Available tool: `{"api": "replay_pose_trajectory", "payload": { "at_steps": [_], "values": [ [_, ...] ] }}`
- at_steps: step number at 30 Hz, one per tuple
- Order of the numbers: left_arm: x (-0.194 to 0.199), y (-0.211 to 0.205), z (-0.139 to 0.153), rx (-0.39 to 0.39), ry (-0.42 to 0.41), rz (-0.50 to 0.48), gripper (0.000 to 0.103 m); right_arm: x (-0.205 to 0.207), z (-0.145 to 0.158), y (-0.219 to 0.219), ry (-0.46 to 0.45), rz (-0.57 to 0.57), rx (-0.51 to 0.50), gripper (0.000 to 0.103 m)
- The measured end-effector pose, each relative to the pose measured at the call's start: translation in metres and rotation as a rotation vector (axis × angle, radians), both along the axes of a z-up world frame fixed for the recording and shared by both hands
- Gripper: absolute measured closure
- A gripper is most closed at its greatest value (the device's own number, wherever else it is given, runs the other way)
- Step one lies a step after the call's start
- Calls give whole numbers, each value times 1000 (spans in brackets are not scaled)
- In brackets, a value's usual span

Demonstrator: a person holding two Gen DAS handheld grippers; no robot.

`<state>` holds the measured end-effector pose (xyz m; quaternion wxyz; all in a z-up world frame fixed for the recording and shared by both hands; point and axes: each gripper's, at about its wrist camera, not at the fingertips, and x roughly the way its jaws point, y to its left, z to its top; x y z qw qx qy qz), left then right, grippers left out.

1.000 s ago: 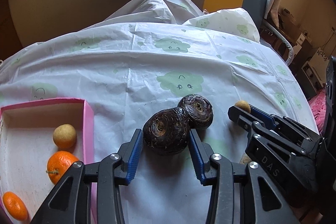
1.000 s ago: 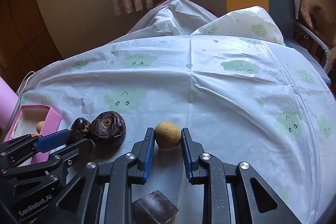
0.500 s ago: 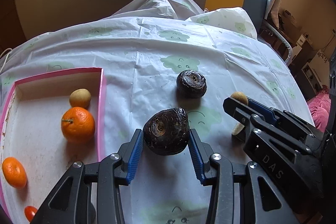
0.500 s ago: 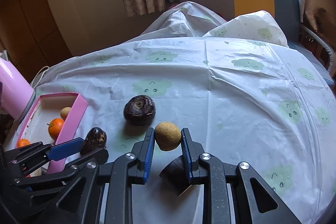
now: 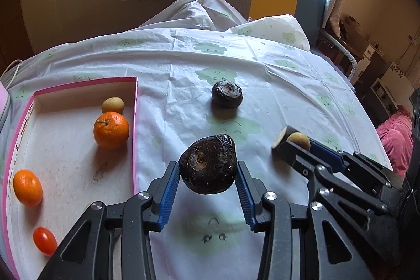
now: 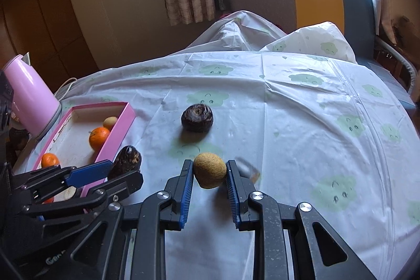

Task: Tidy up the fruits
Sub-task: 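Carry the taro into the tray and open the left tool while the right tool carries the ball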

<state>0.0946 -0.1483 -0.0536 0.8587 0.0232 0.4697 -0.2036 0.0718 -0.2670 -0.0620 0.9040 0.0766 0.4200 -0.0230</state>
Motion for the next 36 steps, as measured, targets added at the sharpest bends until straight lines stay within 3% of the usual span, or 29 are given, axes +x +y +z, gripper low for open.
{"api": "replay_pose_trajectory", "payload": {
  "at_steps": [9, 25, 30, 36],
  "values": [
    [-26, 0, -15, 17, 16, -32, 59, -27, -33, 1, 79, -27, 40, 78],
    [-29, 1, -24, 15, 0, -35, 59, -29, -38, 4, 43, -6, -19, 78],
    [-29, 6, -19, -3, 4, -26, 59, -29, -38, 13, 47, 1, -88, 78],
    [-38, 15, 5, -42, -48, -35, 59, -28, -38, 16, 54, 5, -125, 78]
  ]
}}
